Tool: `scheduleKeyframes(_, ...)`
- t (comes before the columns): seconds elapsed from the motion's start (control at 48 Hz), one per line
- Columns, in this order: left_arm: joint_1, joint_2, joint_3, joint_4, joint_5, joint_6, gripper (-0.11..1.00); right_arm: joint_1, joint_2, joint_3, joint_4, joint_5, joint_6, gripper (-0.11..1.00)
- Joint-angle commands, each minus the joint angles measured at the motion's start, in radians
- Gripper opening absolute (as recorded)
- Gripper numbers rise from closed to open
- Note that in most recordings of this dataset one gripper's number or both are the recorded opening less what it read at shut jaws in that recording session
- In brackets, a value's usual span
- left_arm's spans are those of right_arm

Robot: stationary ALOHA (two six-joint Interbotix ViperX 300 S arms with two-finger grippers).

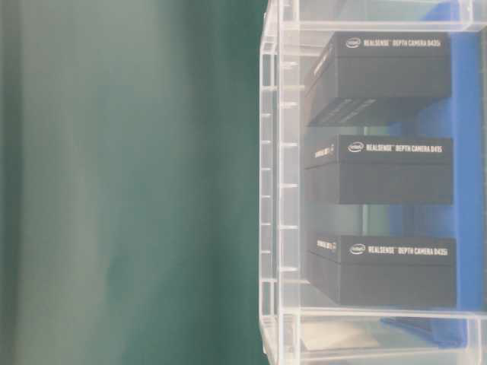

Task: Take out the box from the case.

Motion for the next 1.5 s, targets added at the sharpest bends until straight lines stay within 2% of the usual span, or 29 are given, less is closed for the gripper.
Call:
scheduleKeyframes(0.0,0.003,-0.003,-0.023,0.002,-0.002,-0.002,0.76,0.000,-0.009,-0.009,-0.003,0.000,0.005,0.22)
scheduleKeyframes(0.104,0.003,-0.005,-0.023,0.000,-0.002,-0.003,0.97,0.000,-0.006,-0.009,-0.003,0.018,0.021,0.54)
scheduleKeyframes(0.229,0.003,-0.008,-0.021,0.002,-0.002,-0.006,0.97,0.000,-0.006,-0.009,-0.003,0.055,0.026,0.86)
scheduleKeyframes(0.292,0.003,-0.008,-0.021,0.002,-0.002,-0.014,0.97,0.002,-0.006,-0.009,-0.003,0.074,0.026,0.94)
scheduleKeyframes(0.438,0.003,-0.009,-0.020,0.002,-0.002,-0.035,0.97,0.002,-0.006,-0.009,-0.002,0.087,0.029,0.95)
scheduleKeyframes(1.147,0.003,-0.011,-0.020,0.002,0.000,-0.037,0.96,0.000,0.011,-0.018,0.002,0.097,0.035,0.95)
scheduleKeyframes(1.293,0.003,-0.009,-0.021,0.002,0.000,-0.037,0.96,0.002,0.011,-0.026,0.006,0.086,0.084,0.95)
scheduleKeyframes(1.481,0.003,-0.003,-0.023,0.002,0.000,-0.037,0.96,0.040,0.040,-0.051,0.017,0.034,0.127,0.95)
